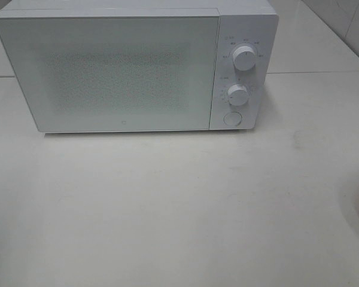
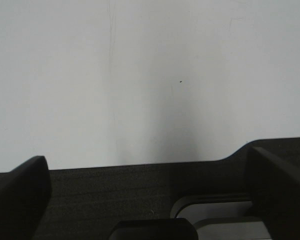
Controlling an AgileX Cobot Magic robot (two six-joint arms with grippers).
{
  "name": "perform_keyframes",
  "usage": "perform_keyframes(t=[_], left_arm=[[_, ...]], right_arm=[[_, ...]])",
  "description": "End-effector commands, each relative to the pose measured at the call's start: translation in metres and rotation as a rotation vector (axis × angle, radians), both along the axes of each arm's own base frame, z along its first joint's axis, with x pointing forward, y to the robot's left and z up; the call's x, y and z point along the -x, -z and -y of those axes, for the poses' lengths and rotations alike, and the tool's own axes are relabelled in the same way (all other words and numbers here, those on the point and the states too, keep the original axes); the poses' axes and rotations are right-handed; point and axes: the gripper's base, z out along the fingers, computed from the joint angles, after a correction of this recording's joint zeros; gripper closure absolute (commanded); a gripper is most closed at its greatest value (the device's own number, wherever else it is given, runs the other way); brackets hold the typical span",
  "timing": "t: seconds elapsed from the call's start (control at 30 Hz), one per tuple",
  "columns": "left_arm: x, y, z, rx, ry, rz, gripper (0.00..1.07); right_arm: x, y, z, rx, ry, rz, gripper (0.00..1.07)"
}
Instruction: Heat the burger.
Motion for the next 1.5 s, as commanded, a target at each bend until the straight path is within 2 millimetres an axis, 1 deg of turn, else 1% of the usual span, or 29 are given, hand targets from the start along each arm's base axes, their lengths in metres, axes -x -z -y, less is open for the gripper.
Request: perform_keyframes(t=[0.03,0.07,0.1,0.13,0.2,0.23,0.27,0.3,0.33,0.37,0.4,0.47,0.5,0.57,1.5], left_arm=[[0.014,0.008,0.0,-0.001,-0.009,0.035,0.06],[0.025,0.012,0.0,-0.002,-0.01,0.113,0.06],[0.03,0.009,0.0,-0.001,-0.013,0.162,0.06],[0.03,0.009,0.0,-0.001,-0.013,0.162,0.06],[0.055,0.007,0.001,-0.003,-0.014,0.329,0.06],[0.055,0.007,0.001,-0.003,-0.014,0.329,0.06],[0.06,0.006,0.001,-0.006,-0.016,0.375,0.06],[0.068,0.005,0.001,-0.007,-0.017,0.457,0.06],[0.068,0.005,0.001,-0.007,-0.017,0.457,0.06],[0.071,0.005,0.001,-0.005,-0.019,0.493,0.06],[0.073,0.004,0.001,0.001,-0.027,0.571,0.06],[0.071,0.005,0.0,0.002,-0.031,0.604,0.06],[0.067,0.009,0.0,0.009,-0.036,0.589,0.06],[0.065,0.009,0.0,0.01,-0.037,0.578,0.06],[0.068,0.009,0.0,0.01,-0.037,0.596,0.06]], right_arm=[[0.004,0.0,0.0,0.002,0.002,0.031,0.31],[0.004,0.0,0.0,0.002,0.002,0.031,0.31],[0.004,0.0,0.0,0.002,0.002,0.031,0.31],[0.004,0.0,0.0,0.002,0.002,0.031,0.31],[0.004,0.0,0.0,0.002,0.002,0.031,0.31],[0.004,0.0,0.0,0.002,0.002,0.031,0.31],[0.004,0.0,0.0,0.002,0.002,0.031,0.31],[0.004,0.0,0.0,0.002,0.002,0.031,0.31],[0.004,0.0,0.0,0.002,0.002,0.031,0.31],[0.004,0.0,0.0,0.002,0.002,0.031,0.31],[0.004,0.0,0.0,0.002,0.002,0.031,0.31],[0.004,0.0,0.0,0.002,0.002,0.031,0.31],[0.004,0.0,0.0,0.002,0.002,0.031,0.31],[0.003,0.0,0.0,0.003,0.002,0.03,0.31],[0.003,0.0,0.0,0.003,0.002,0.03,0.31]])
